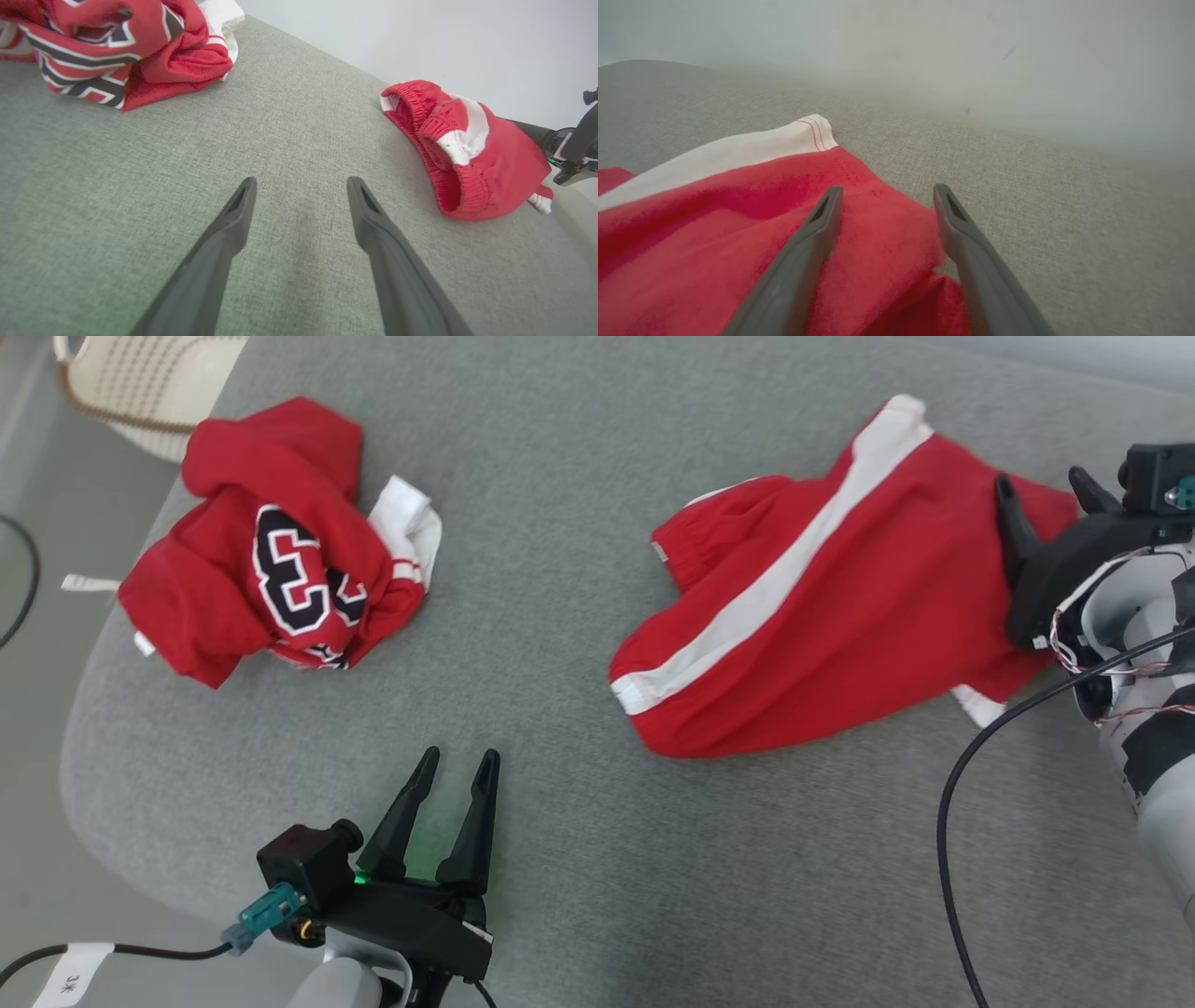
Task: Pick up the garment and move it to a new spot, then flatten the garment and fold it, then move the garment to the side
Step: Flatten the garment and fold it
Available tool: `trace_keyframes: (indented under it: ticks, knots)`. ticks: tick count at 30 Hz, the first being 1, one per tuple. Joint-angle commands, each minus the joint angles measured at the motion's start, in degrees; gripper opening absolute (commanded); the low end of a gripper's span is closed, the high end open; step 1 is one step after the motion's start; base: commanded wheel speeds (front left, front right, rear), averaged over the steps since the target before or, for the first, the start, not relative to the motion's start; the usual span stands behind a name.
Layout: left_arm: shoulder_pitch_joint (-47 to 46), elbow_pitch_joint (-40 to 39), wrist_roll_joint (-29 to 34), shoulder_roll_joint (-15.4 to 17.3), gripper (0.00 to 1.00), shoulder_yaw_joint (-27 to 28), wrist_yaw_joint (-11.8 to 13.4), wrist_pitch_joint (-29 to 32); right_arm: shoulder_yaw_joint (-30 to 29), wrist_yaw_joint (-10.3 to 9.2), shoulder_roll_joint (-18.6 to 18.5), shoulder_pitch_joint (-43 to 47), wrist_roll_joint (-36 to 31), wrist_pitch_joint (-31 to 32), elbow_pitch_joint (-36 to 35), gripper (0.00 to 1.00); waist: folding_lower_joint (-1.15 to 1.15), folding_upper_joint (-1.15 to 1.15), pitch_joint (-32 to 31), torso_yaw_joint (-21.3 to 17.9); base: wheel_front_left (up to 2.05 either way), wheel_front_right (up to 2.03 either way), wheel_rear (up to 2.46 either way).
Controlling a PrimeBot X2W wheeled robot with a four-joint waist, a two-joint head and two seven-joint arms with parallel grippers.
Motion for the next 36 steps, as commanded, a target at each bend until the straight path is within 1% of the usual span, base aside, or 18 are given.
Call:
trace_keyframes:
  ticks: [1, 6, 7, 8, 9, 10, 11, 12, 13, 18, 19, 20, 22, 28, 30, 32, 36]
  knots:
    - [-0.5, -0.3, -0.3, 0.0, 1.0, -0.3, -0.2, -0.1, 0.6, -0.06, -0.5, -0.8, 1.1, 0.7, 1.6, 1.0, -0.01, -0.01, 2.9, 3.0, 0.0, 0.0, 0.0]
    - [-0.6, -0.8, -0.7, 0.0, 1.0, 0.0, 0.1, -0.1, 1.0, -0.06, -0.3, -1.0, 2.9, 1.3, 5.3, 1.0, -0.01, -0.01, 3.6, 3.4, 0.0, 0.0, 0.0]
    - [-0.7, -0.9, -0.6, 0.0, 1.0, 0.0, 0.1, -0.1, 1.3, -0.06, -0.3, -1.1, 2.8, 1.0, 5.8, 0.95, -0.01, -0.01, 3.8, 3.4, 0.0, 0.0, 0.0]
    - [-0.8, -1.0, -0.6, 0.0, 1.0, 0.1, 0.1, -0.1, 1.7, -0.06, -0.3, -1.2, 2.7, 0.8, 6.1, 0.73, -0.01, -0.01, 3.9, 3.4, 0.0, 0.0, 0.0]
    - [-0.9, -1.2, -0.5, 0.0, 1.0, 0.3, 0.1, -0.1, 1.9, -0.06, 0.0, -1.2, 3.0, 0.3, 6.3, 0.42, -0.01, -0.01, 4.0, 3.3, 0.0, 0.0, 0.0]
    - [-0.9, -1.4, -0.3, 0.0, 1.0, 0.6, 0.2, -0.1, 2.1, -0.06, 0.3, -1.3, 3.2, -0.3, 6.4, 0.32, -0.01, -0.01, 4.0, 3.2, 0.0, 0.0, 0.0]
    - [-0.9, -1.7, -0.2, 0.0, 1.0, 0.9, 0.2, -0.1, 2.4, -0.06, 0.6, -1.5, 3.4, -1.0, 6.4, 0.02, -0.01, -0.01, 4.1, 3.0, 0.0, 0.0, 0.0]
    - [-0.7, -1.8, -0.1, 0.0, 1.0, 1.2, 0.3, -0.1, 2.6, -0.06, 1.0, -1.6, 3.7, -1.7, 6.2, 0.0, -0.01, -0.01, 4.1, 2.7, 0.0, 0.0, 0.0]
    - [-0.7, -1.8, -0.1, 0.0, 1.0, 1.2, 0.3, -0.1, 2.6, -0.06, 1.0, -1.6, 3.7, -1.7, 6.2, 0.0, -0.01, -0.01, 4.1, 2.7, 0.0, 0.0, 0.0]
    - [0.1, -1.8, 0.9, 0.0, 1.0, 1.9, 0.3, -0.1, 3.6, -0.06, 1.5, -1.7, 5.3, -5.6, 5.0, 0.0, -0.01, -0.01, 2.8, 0.9, 0.0, 0.0, 0.0]
    - [0.4, -1.5, 1.0, 0.0, 1.0, 2.0, 0.2, -0.1, 3.5, -0.06, 1.8, -1.4, 6.1, -6.2, 4.6, 0.0, -0.01, -0.01, 2.3, 0.4, 0.0, 0.0, 0.0]
    - [0.6, -1.2, 1.1, 0.0, 1.0, 2.1, 0.0, -0.1, 3.2, -0.06, 2.3, -0.4, 8.4, -7.2, 3.3, 0.0, -0.01, -0.01, 0.9, -0.7, 0.0, 0.0, 0.0]
    - [0.7, -1.1, 1.2, 0.0, 1.0, 2.1, -0.1, -0.1, 3.3, -0.06, 2.6, 0.2, 9.6, -7.5, 2.2, 0.0, -0.01, -0.01, 0.3, -1.3, 0.0, 0.0, 0.0]
    - [2.4, 0.1, 1.8, 0.0, 1.0, 2.4, -0.3, -0.1, 5.9, -0.06, 0.6, 5.2, 13.2, -9.2, -6.2, 0.0, -0.01, -0.01, -4.7, -6.2, 0.0, 0.0, 0.0]
    - [2.7, 0.3, 2.3, 0.0, 1.0, 2.4, -0.3, -0.1, 5.8, -0.06, -0.2, 7.8, 14.3, -9.4, -9.6, 0.0, -0.01, -0.01, -6.2, -7.8, 0.0, 0.0, 0.0]
    - [3.5, 0.7, 2.7, 0.0, 1.0, 2.5, -0.3, -0.1, 4.0, -0.06, -1.2, 10.7, 15.2, -9.5, -13.9, 0.0, -0.01, -0.01, -7.7, -9.5, 0.0, 0.0, 0.0]
    - [4.7, 1.3, 3.2, 0.0, 1.0, 2.9, -0.4, -0.1, 0.0, -0.06, -2.1, 20.3, 13.8, -9.5, -21.9, 0.0, -0.01, -0.01, -10.3, -12.5, 0.0, 0.0, 0.0]
